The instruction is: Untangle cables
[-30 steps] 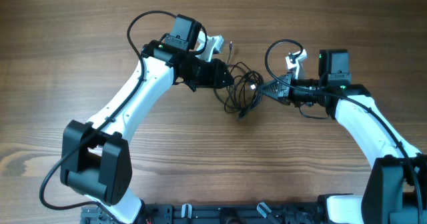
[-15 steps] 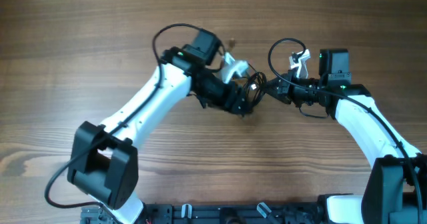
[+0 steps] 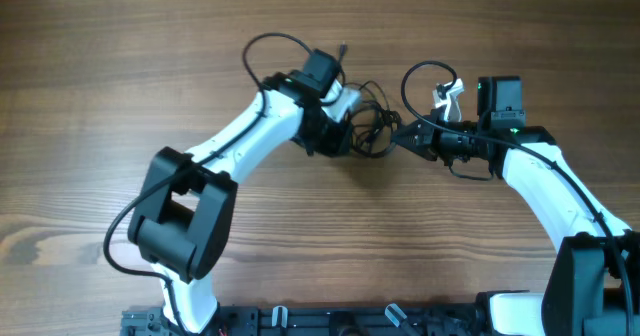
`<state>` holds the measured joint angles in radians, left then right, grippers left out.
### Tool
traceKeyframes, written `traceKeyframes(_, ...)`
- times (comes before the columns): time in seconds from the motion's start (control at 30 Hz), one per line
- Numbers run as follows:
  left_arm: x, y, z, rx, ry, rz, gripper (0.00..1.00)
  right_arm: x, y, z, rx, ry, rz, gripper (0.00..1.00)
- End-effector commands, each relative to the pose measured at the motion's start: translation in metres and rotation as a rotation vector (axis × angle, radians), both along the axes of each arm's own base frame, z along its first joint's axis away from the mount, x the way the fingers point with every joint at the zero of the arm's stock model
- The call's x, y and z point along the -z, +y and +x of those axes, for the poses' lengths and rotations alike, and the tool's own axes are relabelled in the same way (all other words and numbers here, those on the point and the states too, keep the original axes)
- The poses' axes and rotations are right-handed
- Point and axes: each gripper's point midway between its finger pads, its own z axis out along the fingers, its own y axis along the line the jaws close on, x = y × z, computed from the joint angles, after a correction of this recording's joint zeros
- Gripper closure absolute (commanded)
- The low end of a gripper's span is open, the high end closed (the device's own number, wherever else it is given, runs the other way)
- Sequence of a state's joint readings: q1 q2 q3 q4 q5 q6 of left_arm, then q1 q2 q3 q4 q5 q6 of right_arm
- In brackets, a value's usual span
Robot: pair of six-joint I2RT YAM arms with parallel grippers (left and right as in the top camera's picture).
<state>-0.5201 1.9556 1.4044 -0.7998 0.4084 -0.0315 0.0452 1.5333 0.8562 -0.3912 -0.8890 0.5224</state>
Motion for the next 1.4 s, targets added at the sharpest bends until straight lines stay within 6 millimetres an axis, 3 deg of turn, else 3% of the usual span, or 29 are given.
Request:
traceKeyframes(0.0, -0.028, 0.002, 0.033, -0.160, -0.044, -0.109, 0.96, -0.006, 0.009, -0.009, -0.085, -0.040, 0.050, 0.96)
traceKeyframes(0.03, -0.030, 0.010, 0.048, -0.247, -0.060, -0.107, 0.95, -0.018, 0.016, -0.014, -0.158, -0.107, 0.110, 0.96)
traceKeyframes(0.07, -0.025, 0.031, 0.065, -0.419, -0.065, -0.041, 0.93, -0.020, 0.018, -0.016, -0.185, -0.133, 0.122, 0.96)
traceKeyframes(0.13, -0.019, 0.060, 0.077, -0.599, -0.063, 0.036, 0.92, -0.011, 0.013, -0.014, -0.162, -0.118, 0.066, 0.96)
traceKeyframes(0.27, -0.010, 0.119, 0.078, -0.775, 0.034, 0.105, 0.95, 0.039, -0.033, -0.004, -0.006, -0.029, -0.295, 0.96)
traceKeyframes(0.3, -0.007, 0.139, 0.075, -0.819, 0.071, 0.130, 0.96, 0.054, -0.054, -0.004, 0.042, 0.001, -0.431, 0.96)
traceKeyframes(0.43, -0.002, 0.200, 0.065, -0.956, 0.168, 0.181, 0.94, 0.074, -0.104, -0.009, 0.133, 0.062, -0.724, 0.96)
traceKeyframes(0.5, -0.002, 0.225, 0.060, -1.009, 0.222, 0.156, 0.49, 0.075, -0.107, -0.010, 0.138, 0.067, -0.741, 0.96)
traceKeyframes(0.53, -0.006, 0.221, 0.061, -0.968, 0.245, 0.082, 0.20, 0.074, -0.105, -0.010, 0.134, 0.067, -0.727, 0.96)
traceKeyframes(0.57, -0.015, 0.210, 0.063, -0.881, 0.258, -0.038, 0.13, 0.074, -0.102, -0.010, 0.129, 0.067, -0.710, 0.96)
traceKeyframes(0.63, -0.045, 0.174, 0.066, -0.644, 0.238, -0.331, 0.09, 0.072, -0.094, -0.009, 0.119, 0.060, -0.666, 0.96)
traceKeyframes(0.7, -0.060, 0.150, 0.063, -0.555, 0.242, -0.437, 0.08, 0.066, -0.077, -0.007, 0.088, 0.043, -0.571, 0.96)
traceKeyframes(0.73, -0.060, 0.139, 0.060, -0.528, 0.249, -0.435, 0.00, 0.062, -0.066, -0.007, 0.067, 0.032, -0.505, 0.96)
traceKeyframes(0.8, -0.059, 0.116, 0.053, -0.468, 0.256, -0.419, 0.00, 0.050, -0.047, -0.004, 0.026, -0.002, -0.386, 0.96)
traceKeyframes(0.83, -0.057, 0.094, 0.049, -0.411, 0.235, -0.393, 0.04, 0.048, -0.044, -0.002, 0.023, -0.017, -0.369, 0.96)
traceKeyframes(0.93, -0.050, 0.054, 0.045, -0.319, 0.165, -0.327, 0.17, 0.049, -0.045, -0.002, 0.022, -0.016, -0.374, 0.96)
traceKeyframes(1.1, -0.035, -0.014, 0.028, -0.242, 0.034, -0.176, 0.22, 0.051, -0.045, -0.002, 0.020, -0.009, -0.375, 0.96)
traceKeyframes(1.3, -0.003, -0.056, -0.016, -0.215, 0.009, -0.017, 0.26, 0.060, -0.061, -0.003, 0.055, 0.012, -0.475, 0.96)
traceKeyframes(1.37, 0.011, -0.067, -0.032, -0.174, 0.028, 0.003, 0.41, 0.061, -0.062, -0.002, 0.057, 0.013, -0.482, 0.96)
